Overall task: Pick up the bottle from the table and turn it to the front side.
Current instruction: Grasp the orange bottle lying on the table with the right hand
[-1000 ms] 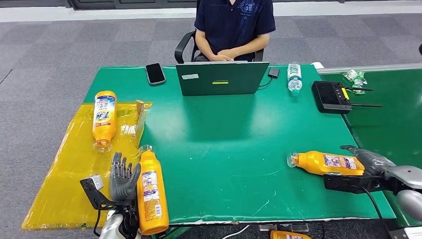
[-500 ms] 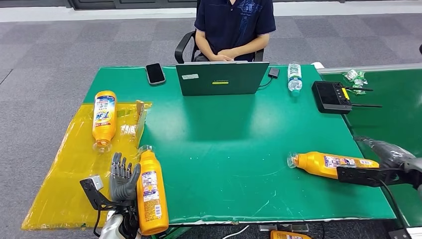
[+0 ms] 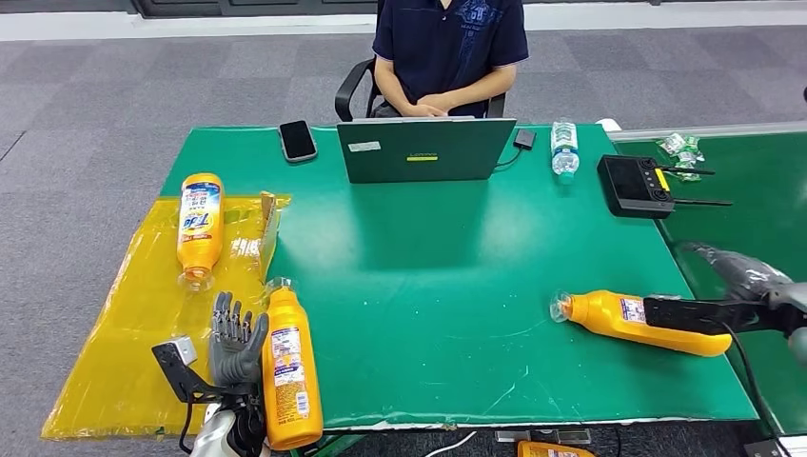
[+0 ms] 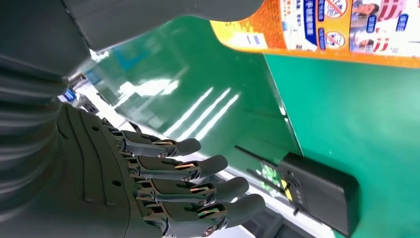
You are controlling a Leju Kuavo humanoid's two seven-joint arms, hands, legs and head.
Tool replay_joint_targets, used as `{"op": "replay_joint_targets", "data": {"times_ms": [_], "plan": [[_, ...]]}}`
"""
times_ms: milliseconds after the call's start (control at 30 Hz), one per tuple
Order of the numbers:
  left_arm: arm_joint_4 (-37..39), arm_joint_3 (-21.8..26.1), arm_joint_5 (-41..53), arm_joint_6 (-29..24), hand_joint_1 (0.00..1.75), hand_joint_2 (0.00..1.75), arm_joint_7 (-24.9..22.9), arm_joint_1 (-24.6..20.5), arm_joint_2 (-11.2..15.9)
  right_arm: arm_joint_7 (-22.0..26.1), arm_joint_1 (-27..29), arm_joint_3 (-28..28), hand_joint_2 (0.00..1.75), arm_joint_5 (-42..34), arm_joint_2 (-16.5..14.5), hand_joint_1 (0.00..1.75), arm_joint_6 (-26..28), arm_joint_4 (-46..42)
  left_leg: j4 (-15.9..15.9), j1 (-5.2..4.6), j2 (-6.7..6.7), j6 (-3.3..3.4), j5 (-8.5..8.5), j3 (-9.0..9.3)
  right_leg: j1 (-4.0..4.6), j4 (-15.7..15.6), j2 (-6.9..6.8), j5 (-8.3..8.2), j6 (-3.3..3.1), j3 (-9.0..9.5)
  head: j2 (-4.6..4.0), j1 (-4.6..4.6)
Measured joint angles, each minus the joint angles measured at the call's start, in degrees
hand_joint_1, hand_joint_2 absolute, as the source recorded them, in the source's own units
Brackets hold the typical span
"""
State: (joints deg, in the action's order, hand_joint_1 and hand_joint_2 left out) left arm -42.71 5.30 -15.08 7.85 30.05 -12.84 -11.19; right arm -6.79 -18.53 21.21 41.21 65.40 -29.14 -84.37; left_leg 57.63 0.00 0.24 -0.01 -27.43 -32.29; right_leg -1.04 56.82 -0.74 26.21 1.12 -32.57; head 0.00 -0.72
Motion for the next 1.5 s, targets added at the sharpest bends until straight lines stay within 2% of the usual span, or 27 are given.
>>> {"op": "replay_joint_targets", "data": {"times_ms": [167, 400, 633, 1000, 1133, 1500], "plan": [[0.0, 0.0, -0.02, 0.0, 0.0, 1.75, -0.02, 0.0, 0.0, 0.43, 0.64, 1.96, 1.75, 0.71, -2.67, 0.0, 2.56, 4.1, -0.05, 0.01, 0.01, -0.02, -0.03, 0.0, 0.01, 0.0, 0.0, 0.03, -0.03, 0.01, 0.0, 0.0], [0.14, -0.01, -0.07, -0.06, 0.0, 1.75, -0.2, -0.18, -0.02, 1.8, 1.33, 4.75, 1.75, 4.15, -10.17, 0.0, 8.59, 14.01, -0.06, 0.02, -0.01, -0.03, 0.01, 0.35, 0.02, 0.0, -0.03, 0.02, -0.04, 0.03, 0.0, 0.0], [0.3, 0.0, -0.06, -0.09, 0.0, 1.75, -0.48, -0.34, -0.03, 1.1, 3.33, 5.56, 1.75, 5.46, -14.85, 0.0, 11.14, 18.52, -0.07, 0.04, -0.04, -0.03, 0.02, 0.52, 0.04, 0.01, -0.06, 0.04, -0.05, 0.14, 0.0, -0.01], [0.8, 0.0, -0.07, -0.15, 0.0, 1.75, -0.52, -0.29, 0.02, -0.33, 5.98, 3.14, 1.75, 7.22, -17.8, 0.0, 12.5, 18.7, -0.07, 0.14, 0.08, -0.02, -0.34, 0.94, 0.1, -0.06, 0.02, 0.3, -0.11, 0.92, 0.0, -0.02], [0.83, 0.0, -0.07, -0.3, 0.0, 1.75, -0.52, -0.24, 0.02, -0.29, 6.63, 2.21, 1.75, 7.34, -18.01, 1.75, 12.42, 18.56, -0.07, 0.14, 0.08, 0.02, -0.41, 1.09, 0.1, -0.07, 0.01, 0.36, -0.06, 1.09, 0.0, -0.02], [0.81, 0.0, -0.07, -0.66, 0.0, 1.75, -0.52, -0.16, -0.02, 1.22, 6.98, 0.06, 1.75, 8.93, -18.26, 1.75, 10.61, 18.03, -0.07, 0.14, 0.06, 0.02, -0.45, 1.15, 0.09, -0.08, 0.01, 0.43, -0.04, 1.18, 0.0, -0.02]]}}
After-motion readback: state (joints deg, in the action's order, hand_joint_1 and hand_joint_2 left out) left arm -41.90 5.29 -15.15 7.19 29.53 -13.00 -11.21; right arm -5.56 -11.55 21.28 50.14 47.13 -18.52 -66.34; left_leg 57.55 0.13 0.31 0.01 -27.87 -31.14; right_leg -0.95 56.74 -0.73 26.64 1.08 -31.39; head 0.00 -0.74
